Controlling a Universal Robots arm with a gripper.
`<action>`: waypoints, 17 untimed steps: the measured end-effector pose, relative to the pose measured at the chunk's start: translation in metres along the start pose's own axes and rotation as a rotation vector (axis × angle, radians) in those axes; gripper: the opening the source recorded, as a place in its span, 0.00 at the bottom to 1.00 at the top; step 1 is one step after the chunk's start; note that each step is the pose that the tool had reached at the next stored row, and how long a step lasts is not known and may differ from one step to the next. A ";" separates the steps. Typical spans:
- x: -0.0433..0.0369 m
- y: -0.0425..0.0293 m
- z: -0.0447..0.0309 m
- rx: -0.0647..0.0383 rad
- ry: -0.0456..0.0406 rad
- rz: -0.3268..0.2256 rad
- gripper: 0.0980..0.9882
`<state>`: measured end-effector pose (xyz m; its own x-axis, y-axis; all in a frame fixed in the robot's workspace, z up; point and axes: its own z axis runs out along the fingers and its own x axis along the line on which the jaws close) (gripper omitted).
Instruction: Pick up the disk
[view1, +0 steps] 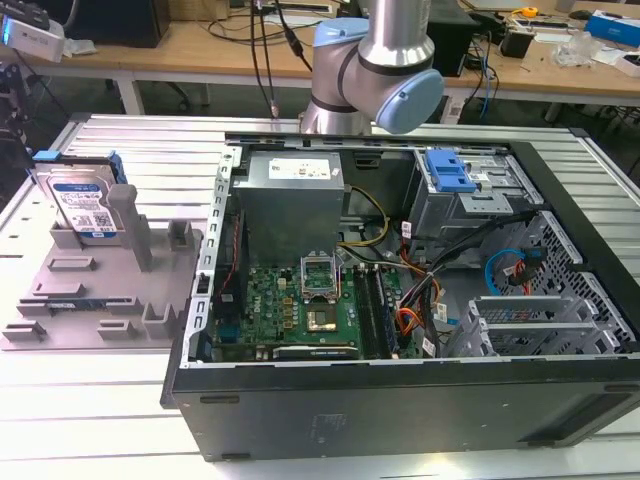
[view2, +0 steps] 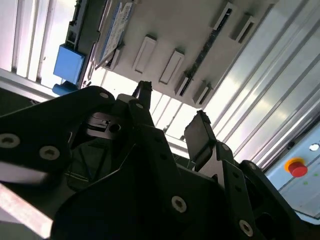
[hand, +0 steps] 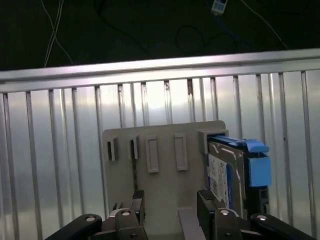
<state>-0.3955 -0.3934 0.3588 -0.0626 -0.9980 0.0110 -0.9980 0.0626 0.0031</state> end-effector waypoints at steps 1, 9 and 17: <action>-0.0002 0.0000 0.0002 0.008 0.0003 -0.009 0.50; -0.0010 0.0000 0.0012 0.021 0.0033 -0.032 0.50; -0.0136 0.0008 0.0034 0.016 0.0011 -0.020 0.50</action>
<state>-0.3954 -0.3798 0.3553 -0.0423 -0.9990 0.0122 -0.9990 0.0422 -0.0128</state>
